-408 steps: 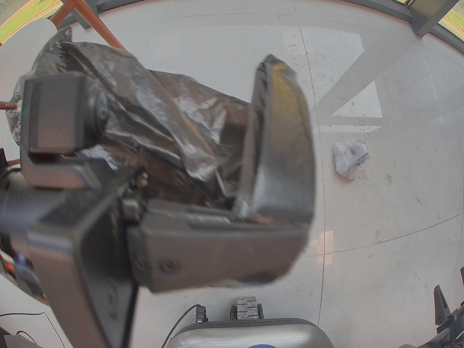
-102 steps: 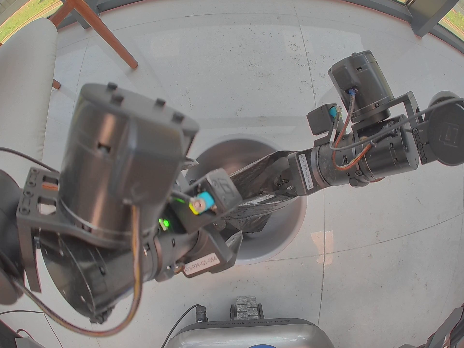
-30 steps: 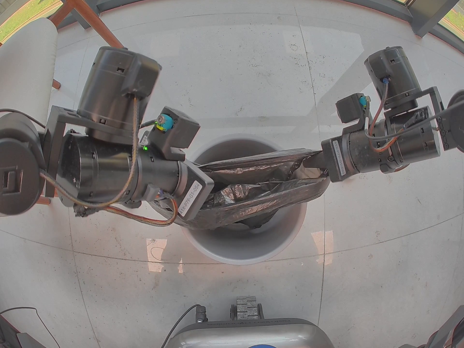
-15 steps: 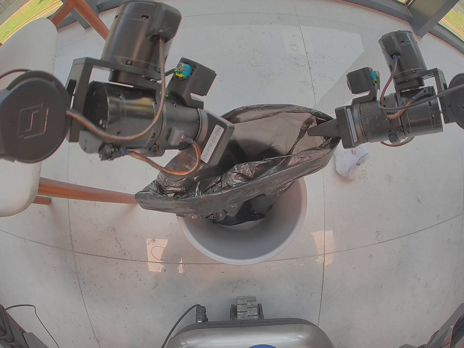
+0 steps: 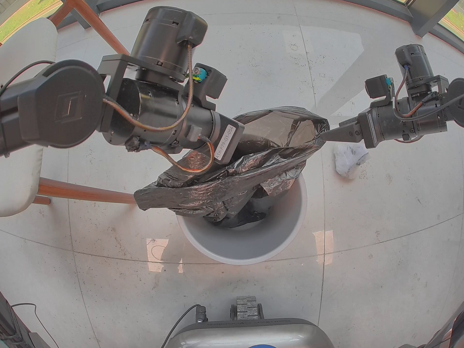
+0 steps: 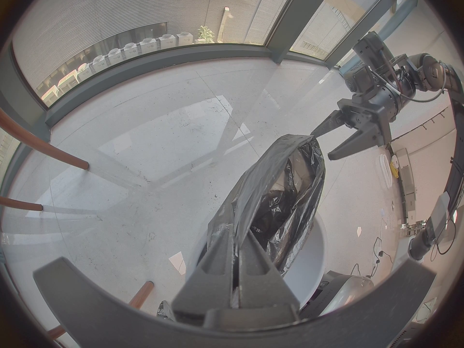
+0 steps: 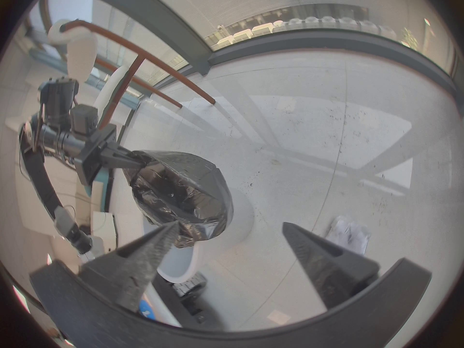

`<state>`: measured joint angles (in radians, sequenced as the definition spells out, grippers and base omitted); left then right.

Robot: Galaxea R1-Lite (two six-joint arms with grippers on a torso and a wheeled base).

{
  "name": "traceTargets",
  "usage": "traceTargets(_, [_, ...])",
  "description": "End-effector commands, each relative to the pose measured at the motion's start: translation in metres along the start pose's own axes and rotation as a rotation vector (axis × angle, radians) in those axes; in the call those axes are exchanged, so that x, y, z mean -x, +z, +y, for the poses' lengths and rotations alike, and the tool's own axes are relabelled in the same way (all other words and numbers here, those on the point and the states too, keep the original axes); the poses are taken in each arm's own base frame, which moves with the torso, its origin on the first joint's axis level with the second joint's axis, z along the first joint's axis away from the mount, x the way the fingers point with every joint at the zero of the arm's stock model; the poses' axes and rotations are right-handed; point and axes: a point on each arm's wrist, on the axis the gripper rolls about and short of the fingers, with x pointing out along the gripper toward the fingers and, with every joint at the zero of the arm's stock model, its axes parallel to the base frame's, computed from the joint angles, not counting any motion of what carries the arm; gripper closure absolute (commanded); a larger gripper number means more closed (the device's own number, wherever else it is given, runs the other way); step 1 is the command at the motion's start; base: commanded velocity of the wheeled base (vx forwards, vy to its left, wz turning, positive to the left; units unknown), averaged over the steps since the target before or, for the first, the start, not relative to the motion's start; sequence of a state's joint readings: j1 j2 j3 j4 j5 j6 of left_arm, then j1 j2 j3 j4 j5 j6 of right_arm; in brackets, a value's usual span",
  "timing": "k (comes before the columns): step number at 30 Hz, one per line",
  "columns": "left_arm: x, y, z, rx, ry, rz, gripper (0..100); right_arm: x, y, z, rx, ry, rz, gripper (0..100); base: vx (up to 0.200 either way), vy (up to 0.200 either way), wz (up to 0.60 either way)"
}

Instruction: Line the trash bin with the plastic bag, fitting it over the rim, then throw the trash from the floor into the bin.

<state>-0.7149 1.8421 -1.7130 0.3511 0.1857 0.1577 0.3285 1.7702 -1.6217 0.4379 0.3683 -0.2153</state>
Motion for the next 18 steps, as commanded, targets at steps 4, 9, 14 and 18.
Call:
traceTargets(4, [-0.004,-0.002,-0.001,0.01,-0.002,0.012,100,0.032,0.006,0.046,-0.205,0.094,0.03,0,0.0,0.0,0.0])
traceTargets(9, [-0.004,-0.002,-0.001,0.013,-0.001,0.012,100,0.032,0.005,0.098,-0.419,0.186,0.134,0,0.0,0.0,0.0])
traceTargets(14, [-0.003,-0.001,0.0,0.014,0.0,0.009,100,0.003,0.006,0.124,-0.619,0.148,0.159,0,0.0,0.0,0.0])
traceTargets(18, [-0.003,-0.002,0.0,0.015,0.003,0.01,100,-0.007,0.005,0.14,-0.717,0.174,0.177,0,0.0,0.0,0.0])
